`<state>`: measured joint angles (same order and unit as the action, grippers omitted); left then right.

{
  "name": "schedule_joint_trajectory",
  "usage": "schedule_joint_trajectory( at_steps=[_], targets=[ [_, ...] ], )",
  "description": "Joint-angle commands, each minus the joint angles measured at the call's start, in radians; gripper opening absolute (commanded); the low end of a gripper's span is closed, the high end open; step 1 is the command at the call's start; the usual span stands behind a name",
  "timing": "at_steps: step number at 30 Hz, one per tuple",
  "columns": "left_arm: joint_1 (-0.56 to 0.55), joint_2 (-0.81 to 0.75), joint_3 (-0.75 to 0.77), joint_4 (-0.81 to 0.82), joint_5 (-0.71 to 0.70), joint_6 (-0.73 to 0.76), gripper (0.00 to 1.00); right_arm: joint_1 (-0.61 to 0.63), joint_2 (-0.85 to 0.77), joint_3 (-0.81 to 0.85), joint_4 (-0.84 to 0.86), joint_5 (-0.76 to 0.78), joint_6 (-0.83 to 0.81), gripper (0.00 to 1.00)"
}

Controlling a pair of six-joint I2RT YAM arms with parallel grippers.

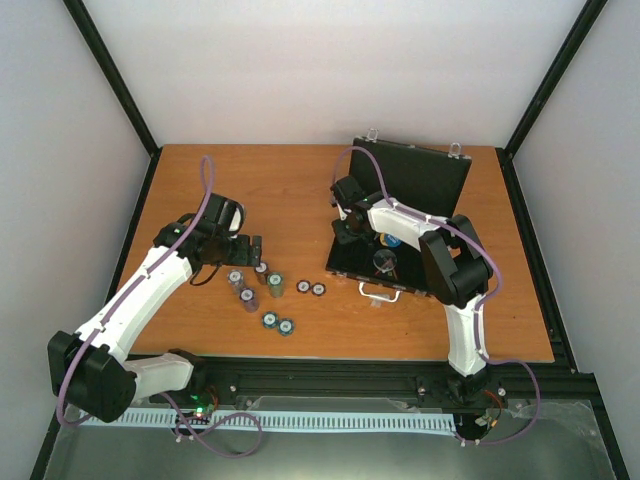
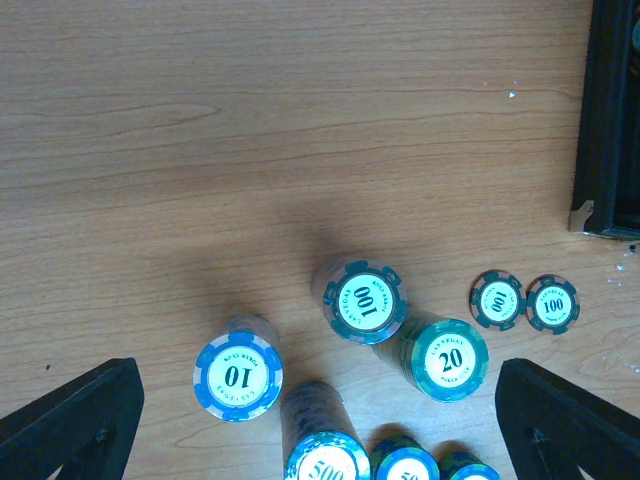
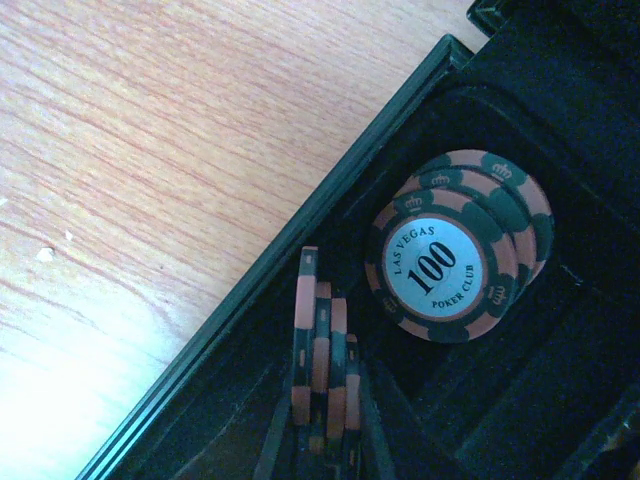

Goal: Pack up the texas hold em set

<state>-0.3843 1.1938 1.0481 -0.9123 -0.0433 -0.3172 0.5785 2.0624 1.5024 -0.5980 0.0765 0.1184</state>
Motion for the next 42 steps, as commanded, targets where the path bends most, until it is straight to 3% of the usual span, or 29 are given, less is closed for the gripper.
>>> schedule_joint_trajectory(
  at_steps=[1, 19, 32, 42],
  targets=[
    [-0.004, -0.005, 0.026, 0.008, 0.003, -0.018, 0.99, -0.002, 0.013, -0.008, -0.033, 0.05, -0.151, 0.03],
    [-0.004, -0.005, 0.033, 0.005, -0.01, -0.036, 0.99, -0.003, -0.099, -0.011, -0.019, 0.006, -0.161, 0.03],
    [-0.004, -0.01, 0.025, 0.005, -0.009, -0.055, 0.99, -0.019, -0.126, -0.049, -0.022, -0.064, -0.379, 0.03],
    [-0.004, 0.0, 0.022, 0.003, -0.001, -0.059, 0.99, -0.043, -0.054, -0.037, 0.011, -0.131, -0.491, 0.03]
  ],
)
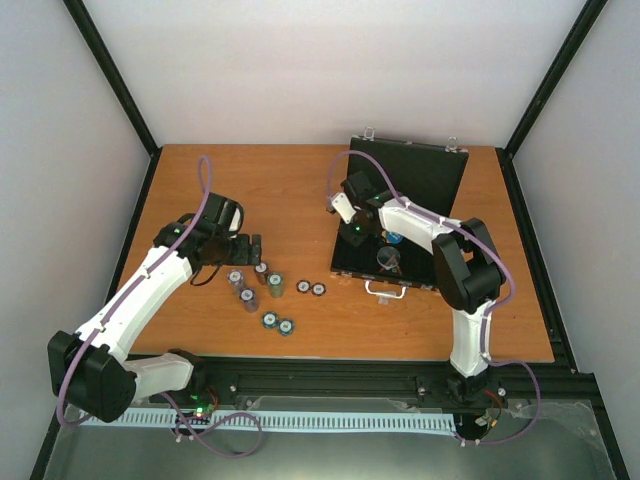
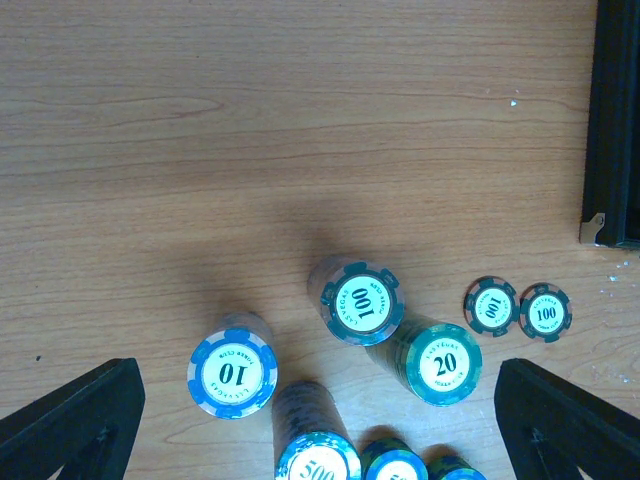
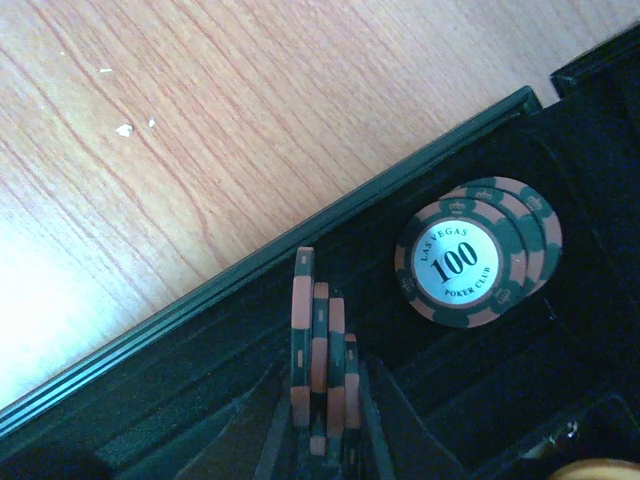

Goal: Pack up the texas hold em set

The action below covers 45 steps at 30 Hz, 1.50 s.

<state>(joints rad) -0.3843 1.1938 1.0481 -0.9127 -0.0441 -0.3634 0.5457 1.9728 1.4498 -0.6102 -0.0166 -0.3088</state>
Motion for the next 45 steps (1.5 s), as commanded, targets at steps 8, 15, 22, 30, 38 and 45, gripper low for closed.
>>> schedule_joint_trajectory(
  at_steps=[8, 15, 22, 30, 38, 45],
  targets=[
    [-0.004, 0.025, 0.031, 0.009, 0.003, -0.014, 0.99, -0.01, 0.08, 0.028, 0.035, -0.032, -0.101, 0.03],
    [-0.004, 0.058, 0.05, 0.009, 0.004, -0.002, 0.99, -0.012, 0.109, 0.024, 0.055, -0.006, -0.134, 0.03],
    [-0.004, 0.088, 0.058, 0.013, 0.008, 0.006, 0.99, -0.011, 0.08, -0.015, 0.069, 0.01, -0.212, 0.03],
    [-0.004, 0.131, 0.082, 0.021, 0.022, 0.018, 0.98, -0.01, 0.087, 0.003, 0.051, 0.057, -0.251, 0.05],
    [-0.004, 0.146, 0.105, 0.014, 0.02, 0.028, 0.98, -0.01, 0.086, -0.013, 0.043, 0.075, -0.273, 0.11],
    [-0.004, 0.141, 0.106, 0.012, 0.023, 0.027, 0.98, -0.01, 0.088, 0.005, 0.023, 0.076, -0.261, 0.19]
  ],
)
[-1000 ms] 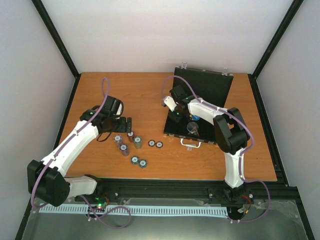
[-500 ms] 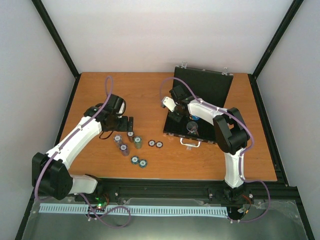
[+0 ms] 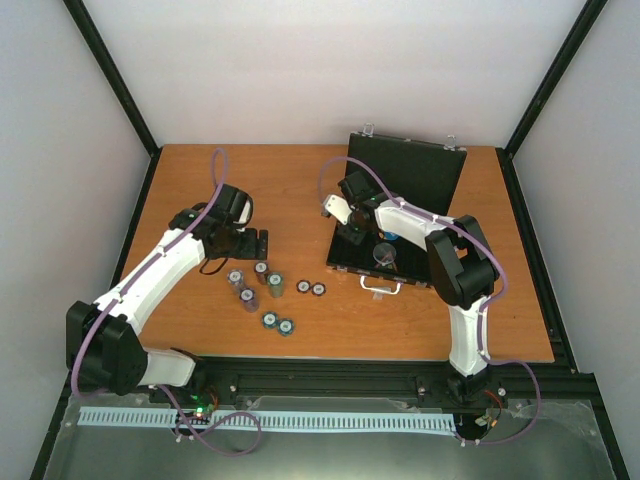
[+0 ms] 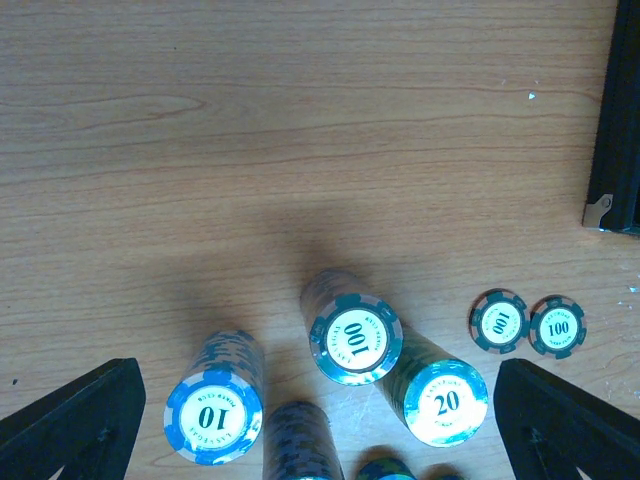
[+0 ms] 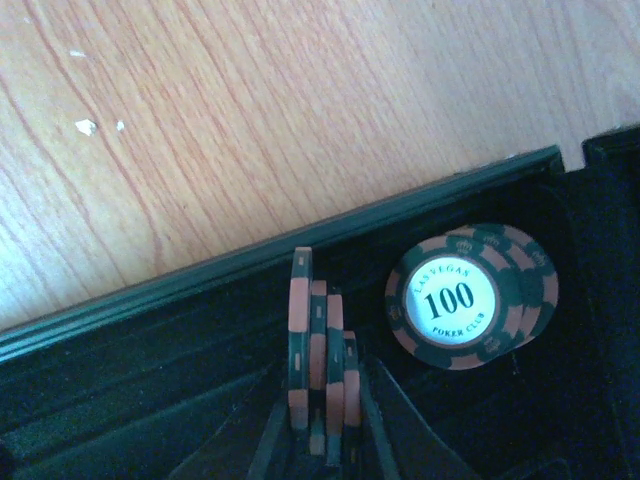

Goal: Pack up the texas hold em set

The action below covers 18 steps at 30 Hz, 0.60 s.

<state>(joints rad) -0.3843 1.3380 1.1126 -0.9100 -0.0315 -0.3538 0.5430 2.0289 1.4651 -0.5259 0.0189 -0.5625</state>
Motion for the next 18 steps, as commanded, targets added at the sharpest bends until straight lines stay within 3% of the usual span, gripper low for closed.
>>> schedule_joint_trajectory(
  at_steps=[1, 18],
  targets=[
    [-0.004, -0.005, 0.04, 0.009, 0.009, 0.017, 0.98, -0.008, 0.035, -0.006, -0.065, 0.04, -0.004, 0.2],
    [-0.004, -0.018, 0.043, 0.002, 0.002, 0.017, 0.98, -0.008, 0.064, 0.083, -0.086, 0.039, 0.031, 0.3]
  ],
)
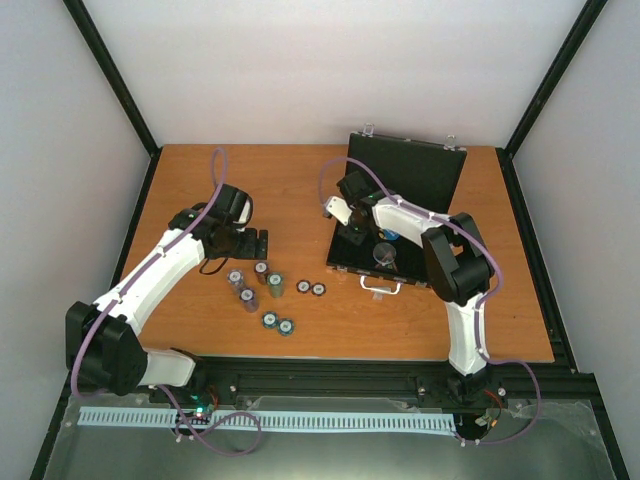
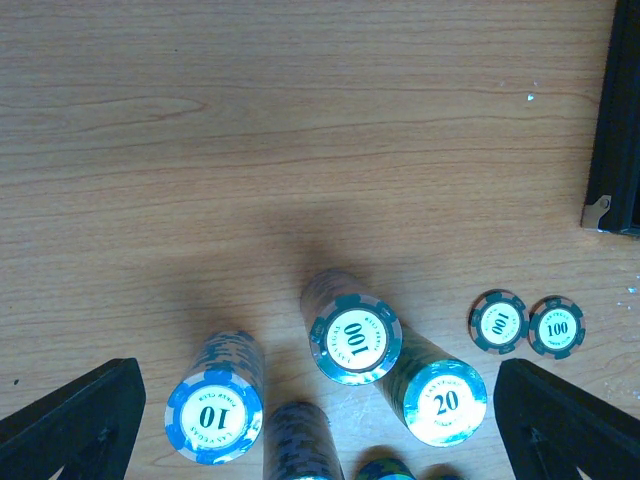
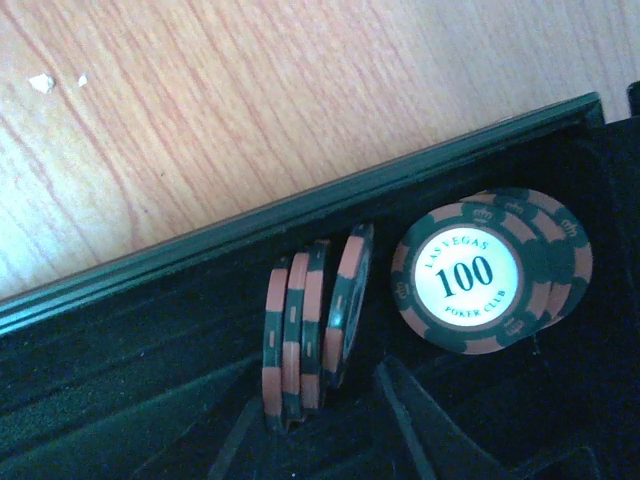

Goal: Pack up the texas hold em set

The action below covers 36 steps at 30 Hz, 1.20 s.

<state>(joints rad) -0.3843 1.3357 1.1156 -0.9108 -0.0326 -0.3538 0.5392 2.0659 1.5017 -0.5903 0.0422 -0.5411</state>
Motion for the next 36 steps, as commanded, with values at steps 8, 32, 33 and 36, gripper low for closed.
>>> schedule_joint_trajectory(
  at_steps=[8, 32, 33, 36],
  targets=[
    [-0.004, -0.016, 0.048, -0.003, 0.0, 0.015, 0.98, -0.004, 0.055, 0.085, -0.018, 0.079, 0.032, 0.32],
    [-0.004, -0.058, 0.016, -0.005, 0.002, -0.006, 0.98, -0.006, -0.031, 0.044, 0.067, 0.136, 0.107, 0.6],
    [-0.004, -0.059, 0.015, -0.006, 0.002, -0.005, 0.98, -0.005, -0.043, 0.038, 0.07, 0.121, 0.11, 0.62],
    [-0.004, -0.063, 0.017, -0.004, 0.001, -0.005, 0.98, -0.005, -0.08, 0.028, 0.065, 0.086, 0.117, 0.69]
  ],
)
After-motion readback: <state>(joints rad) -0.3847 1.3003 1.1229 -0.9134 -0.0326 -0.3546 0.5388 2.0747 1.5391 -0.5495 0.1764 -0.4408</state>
